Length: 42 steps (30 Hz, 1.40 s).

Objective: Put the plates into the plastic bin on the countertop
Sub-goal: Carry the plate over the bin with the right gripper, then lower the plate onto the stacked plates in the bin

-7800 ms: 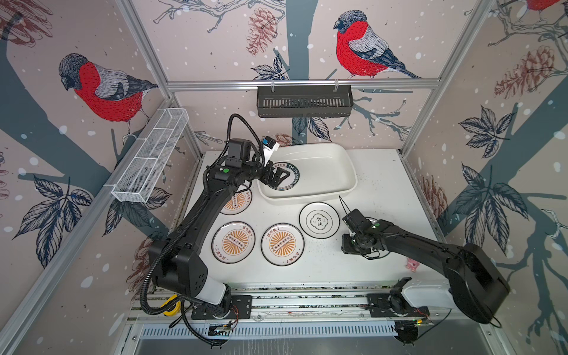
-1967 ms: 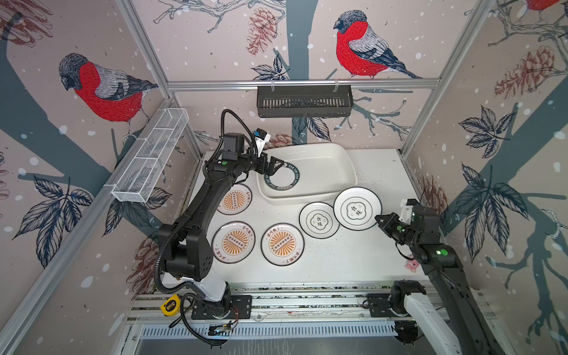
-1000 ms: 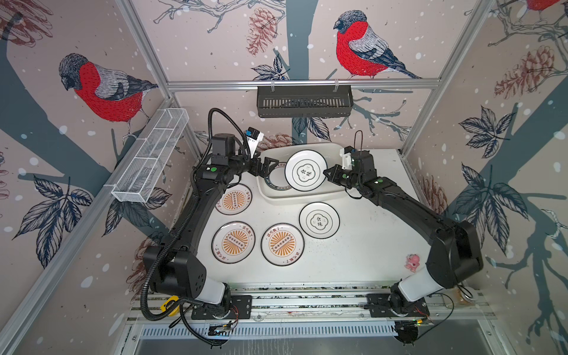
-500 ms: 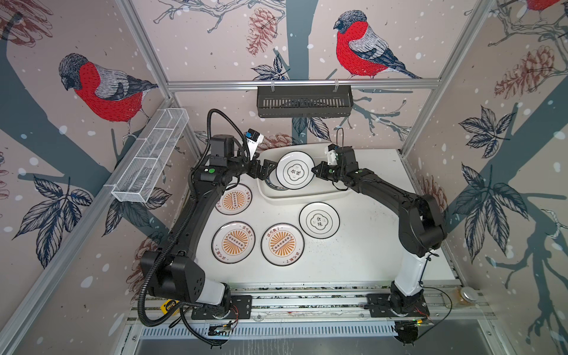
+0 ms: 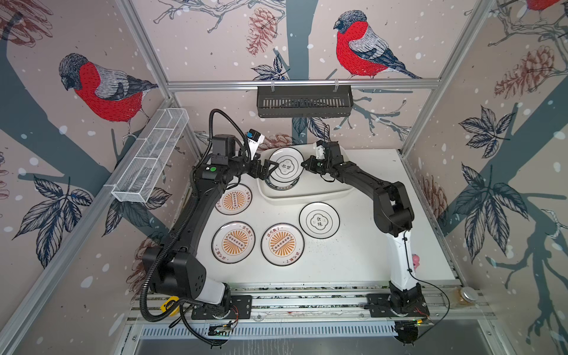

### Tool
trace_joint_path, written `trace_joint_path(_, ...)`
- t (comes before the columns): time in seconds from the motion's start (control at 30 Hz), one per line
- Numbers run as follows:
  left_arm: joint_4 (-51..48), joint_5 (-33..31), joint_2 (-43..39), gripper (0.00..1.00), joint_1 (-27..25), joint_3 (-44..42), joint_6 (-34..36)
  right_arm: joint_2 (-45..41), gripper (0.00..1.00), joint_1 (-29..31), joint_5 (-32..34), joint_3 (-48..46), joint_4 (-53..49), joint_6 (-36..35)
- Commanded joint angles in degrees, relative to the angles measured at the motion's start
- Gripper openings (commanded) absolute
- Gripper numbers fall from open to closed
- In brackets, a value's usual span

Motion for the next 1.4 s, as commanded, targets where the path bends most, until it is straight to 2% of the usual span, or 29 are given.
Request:
trace_joint_path(0.0,-0.3,1.3,0.3,0.97,-0.1,0.2,0.7,2.5,0.04,0.4,-2.4,3.2,-0.1,0.3)
trace_joint_path(0.33,0.2,1.5,1.3,0.97,-0.5,0.3,0.2,8.9,0.05,0.4,-3.5,9.0,-3.3,0.7)
trace_joint_path(0.73,0.0,1.6,1.4,0.97,-0.7,0.6,0.6,12.3,0.06,-0.2,-4.6,12.0,-4.7,2.2)
trace_joint_path(1.37,0.1,1.8,1.4,0.97,-0.6,0.8,0.8,13.7,0.2,-0.4,-4.1,13.3,-6.7,1.6)
